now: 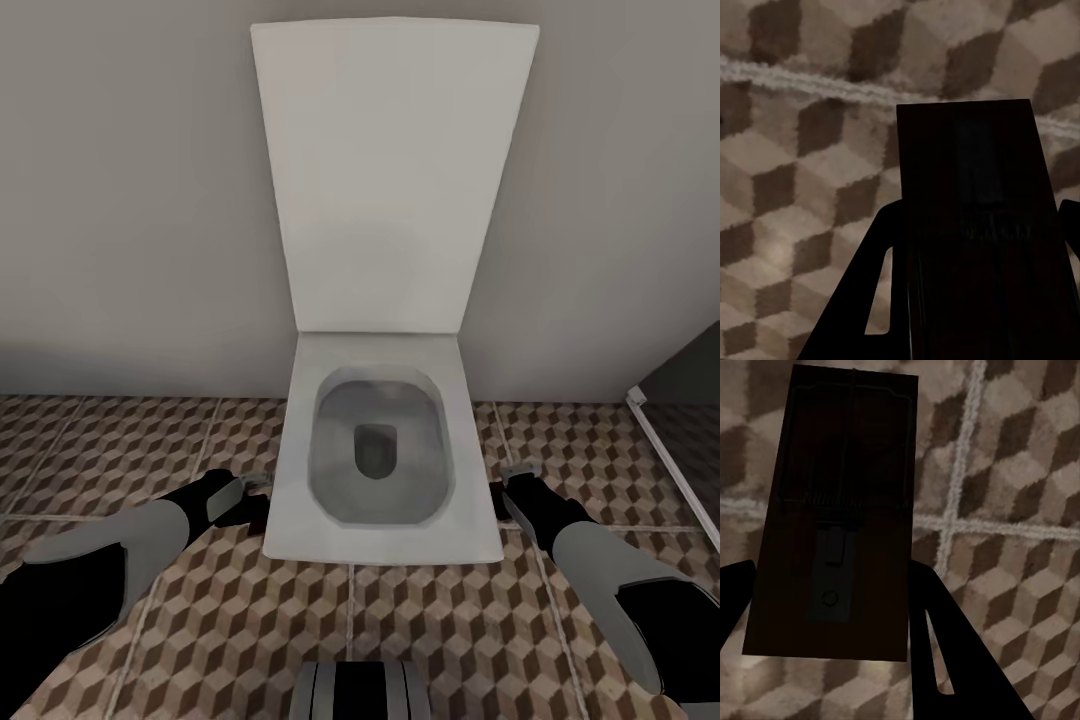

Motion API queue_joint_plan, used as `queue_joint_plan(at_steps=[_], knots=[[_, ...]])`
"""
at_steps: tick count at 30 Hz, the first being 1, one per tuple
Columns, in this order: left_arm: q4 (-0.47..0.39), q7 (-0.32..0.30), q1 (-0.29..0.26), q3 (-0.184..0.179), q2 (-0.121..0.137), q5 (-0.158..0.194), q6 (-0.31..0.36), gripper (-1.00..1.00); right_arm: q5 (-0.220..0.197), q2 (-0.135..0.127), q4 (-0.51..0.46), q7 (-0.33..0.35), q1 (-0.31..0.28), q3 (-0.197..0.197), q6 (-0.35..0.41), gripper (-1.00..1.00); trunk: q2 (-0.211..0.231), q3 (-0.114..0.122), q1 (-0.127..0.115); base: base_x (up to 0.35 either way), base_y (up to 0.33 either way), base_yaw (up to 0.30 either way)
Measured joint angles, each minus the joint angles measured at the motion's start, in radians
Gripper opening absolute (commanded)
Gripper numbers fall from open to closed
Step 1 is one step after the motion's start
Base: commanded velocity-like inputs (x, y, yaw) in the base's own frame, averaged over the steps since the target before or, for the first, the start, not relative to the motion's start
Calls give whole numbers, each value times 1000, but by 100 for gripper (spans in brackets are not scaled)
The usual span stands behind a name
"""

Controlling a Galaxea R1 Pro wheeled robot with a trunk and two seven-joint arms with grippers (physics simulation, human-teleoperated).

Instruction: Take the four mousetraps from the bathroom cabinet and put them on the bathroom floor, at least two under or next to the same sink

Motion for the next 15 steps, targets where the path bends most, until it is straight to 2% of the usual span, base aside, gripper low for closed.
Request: queue_joint_plan(at_steps=[8, 12, 15], knots=[[0, 0, 0, 0, -1, 0, 0, -100, 0, 0, 1, 0, 0, 0, 0, -100, 0, 0, 0, 0, 0, 0], [-1, 0, 0, 1, -2, 0, 0, -100, 0, 0, 2, 0, 0, 0, 0, -100, -1, -15, 2, 0, 0, 0], [-1, 0, 0, 1, -3, 0, 0, -100, 0, 0, 2, 0, 0, 0, 0, -100, -1, -15, 2, 0, 0, 0]])
